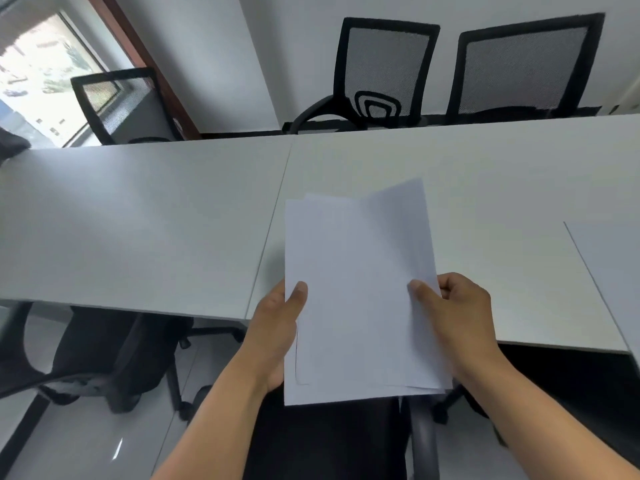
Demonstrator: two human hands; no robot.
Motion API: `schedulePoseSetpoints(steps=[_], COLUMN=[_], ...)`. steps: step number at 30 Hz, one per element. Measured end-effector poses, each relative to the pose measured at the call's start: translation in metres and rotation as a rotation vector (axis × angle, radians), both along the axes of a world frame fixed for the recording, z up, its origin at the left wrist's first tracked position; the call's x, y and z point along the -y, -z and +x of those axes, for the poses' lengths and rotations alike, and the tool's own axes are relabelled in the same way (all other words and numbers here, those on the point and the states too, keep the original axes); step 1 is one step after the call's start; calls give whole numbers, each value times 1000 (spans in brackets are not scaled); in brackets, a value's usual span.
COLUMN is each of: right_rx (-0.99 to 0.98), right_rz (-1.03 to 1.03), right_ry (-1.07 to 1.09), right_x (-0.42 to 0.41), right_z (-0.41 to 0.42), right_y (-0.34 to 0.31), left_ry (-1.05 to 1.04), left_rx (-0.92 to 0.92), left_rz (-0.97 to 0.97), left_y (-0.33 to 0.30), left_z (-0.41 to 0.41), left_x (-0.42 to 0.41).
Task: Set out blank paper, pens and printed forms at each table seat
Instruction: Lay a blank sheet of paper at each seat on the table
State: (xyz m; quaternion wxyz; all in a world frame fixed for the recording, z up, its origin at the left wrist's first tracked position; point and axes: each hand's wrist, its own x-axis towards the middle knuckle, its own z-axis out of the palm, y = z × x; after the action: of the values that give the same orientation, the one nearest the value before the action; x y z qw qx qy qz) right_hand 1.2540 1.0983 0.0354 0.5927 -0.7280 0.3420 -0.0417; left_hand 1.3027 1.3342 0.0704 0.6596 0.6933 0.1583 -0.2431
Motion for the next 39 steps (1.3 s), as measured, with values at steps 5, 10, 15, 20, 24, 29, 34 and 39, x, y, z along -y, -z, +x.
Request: schedulePoseSetpoints(steps=[5, 10, 15, 20, 24, 29, 34, 39], right_rx=[-10, -60, -129, -213, -267, -310, -316, -324], right_rz=[41, -45, -233, -352, -436, -507, -587, -638], right_ry=[-7, -29, -53, -46, -38, -48, -55, -58], right_x=[12, 20, 28, 33, 37, 39, 43, 45], right_z=[20, 32, 38, 38, 37, 38, 42, 46], right_y=[30, 46, 60, 74, 80, 87, 98, 102], left_ry=[-1, -33, -93, -184, -217, -219, -199, -184], left_rx=[-2, -19, 24, 64, 87, 106, 121, 128], left_rz=[-11, -37, -52, -112, -148, -190, -222, -232], left_y=[15, 24, 26, 19, 15, 10, 5, 1], left_z=[22, 36, 48, 53, 54, 52, 49, 49], left_x=[5, 3, -7, -17, -21, -21, -21, -23])
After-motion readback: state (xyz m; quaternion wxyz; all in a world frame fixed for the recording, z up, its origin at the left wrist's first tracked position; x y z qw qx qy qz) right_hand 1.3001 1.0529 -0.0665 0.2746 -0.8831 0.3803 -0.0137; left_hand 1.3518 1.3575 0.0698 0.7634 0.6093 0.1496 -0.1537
